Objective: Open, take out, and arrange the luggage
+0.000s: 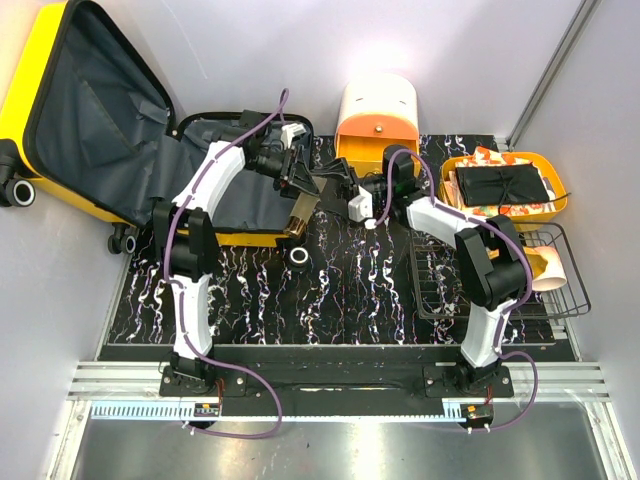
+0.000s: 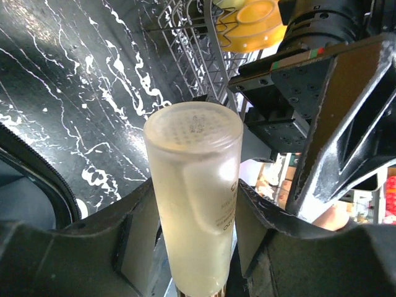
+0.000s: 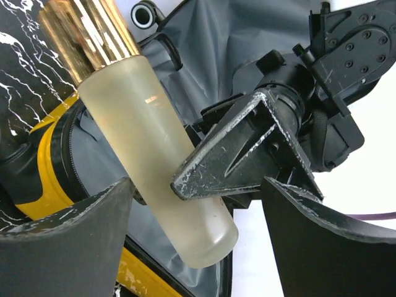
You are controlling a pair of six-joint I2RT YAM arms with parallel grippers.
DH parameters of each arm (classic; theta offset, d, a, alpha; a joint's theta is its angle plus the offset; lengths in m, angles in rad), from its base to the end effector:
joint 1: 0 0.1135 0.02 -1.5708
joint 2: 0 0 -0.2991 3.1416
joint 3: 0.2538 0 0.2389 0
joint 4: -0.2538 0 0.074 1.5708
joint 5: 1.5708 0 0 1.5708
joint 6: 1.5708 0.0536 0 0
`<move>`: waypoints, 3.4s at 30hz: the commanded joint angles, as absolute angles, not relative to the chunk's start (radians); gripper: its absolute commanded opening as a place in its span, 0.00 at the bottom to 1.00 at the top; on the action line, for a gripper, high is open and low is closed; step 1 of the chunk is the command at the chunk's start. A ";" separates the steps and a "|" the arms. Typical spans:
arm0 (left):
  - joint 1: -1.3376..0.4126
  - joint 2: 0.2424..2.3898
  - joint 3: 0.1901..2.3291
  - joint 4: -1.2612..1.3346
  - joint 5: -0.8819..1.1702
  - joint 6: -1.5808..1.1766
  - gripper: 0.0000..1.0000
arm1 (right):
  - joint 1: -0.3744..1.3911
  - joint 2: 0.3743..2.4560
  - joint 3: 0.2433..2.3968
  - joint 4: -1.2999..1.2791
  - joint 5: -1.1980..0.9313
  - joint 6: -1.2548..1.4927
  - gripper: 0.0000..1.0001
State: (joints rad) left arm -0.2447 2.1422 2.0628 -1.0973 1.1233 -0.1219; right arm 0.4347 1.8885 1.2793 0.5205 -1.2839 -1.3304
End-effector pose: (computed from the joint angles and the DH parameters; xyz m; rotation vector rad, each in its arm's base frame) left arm 0.4291 -0.1570 0.3168 0.4670 2.4768 -1.6383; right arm 0.3649 0.2261 0.3066 -1.6018 0.1418 0.3685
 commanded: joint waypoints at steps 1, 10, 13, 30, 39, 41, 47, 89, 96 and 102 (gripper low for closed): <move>-0.264 2.154 2.046 -1.013 1.279 -0.221 0.00 | 0.469 1.887 1.270 0.592 -1.390 -1.423 0.84; -0.279 2.177 1.999 -0.945 1.322 -0.308 0.00 | 0.492 1.873 1.267 0.327 -1.370 -1.767 0.77; -0.287 2.186 1.985 -0.922 1.318 -0.336 0.00 | 0.502 1.862 1.284 0.209 -1.348 -1.848 0.74; -0.293 2.207 1.933 -0.773 1.368 -0.517 0.00 | 0.535 1.812 1.276 -0.183 -1.190 -2.220 0.73; -0.287 2.207 1.891 -0.724 1.396 -0.563 0.00 | 0.555 1.760 1.155 0.108 -1.135 -2.119 0.78; -0.281 2.206 1.885 -0.724 1.397 -0.560 0.00 | 0.555 1.740 1.123 0.188 -1.111 -2.044 0.80; -0.270 2.200 1.881 -0.723 1.396 -0.552 0.00 | 0.555 1.683 1.014 0.442 -0.979 -1.806 0.88; -0.083 1.990 1.970 -0.736 0.993 -0.279 0.99 | 0.377 1.630 1.437 -0.079 -0.634 -1.391 0.00; -0.058 2.003 1.988 -0.726 1.006 -0.287 0.99 | 0.359 1.847 1.777 -0.294 -0.387 -1.350 0.00; -0.049 2.011 1.997 -0.715 1.017 -0.296 0.99 | 0.333 1.974 1.914 -0.394 -0.368 -1.377 0.02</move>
State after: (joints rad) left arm -0.0601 2.0262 1.9823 -0.7582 1.0130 -0.2958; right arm 0.3534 1.9343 1.8397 -0.3168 -0.4236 -1.3647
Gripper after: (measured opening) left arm 0.988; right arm 0.502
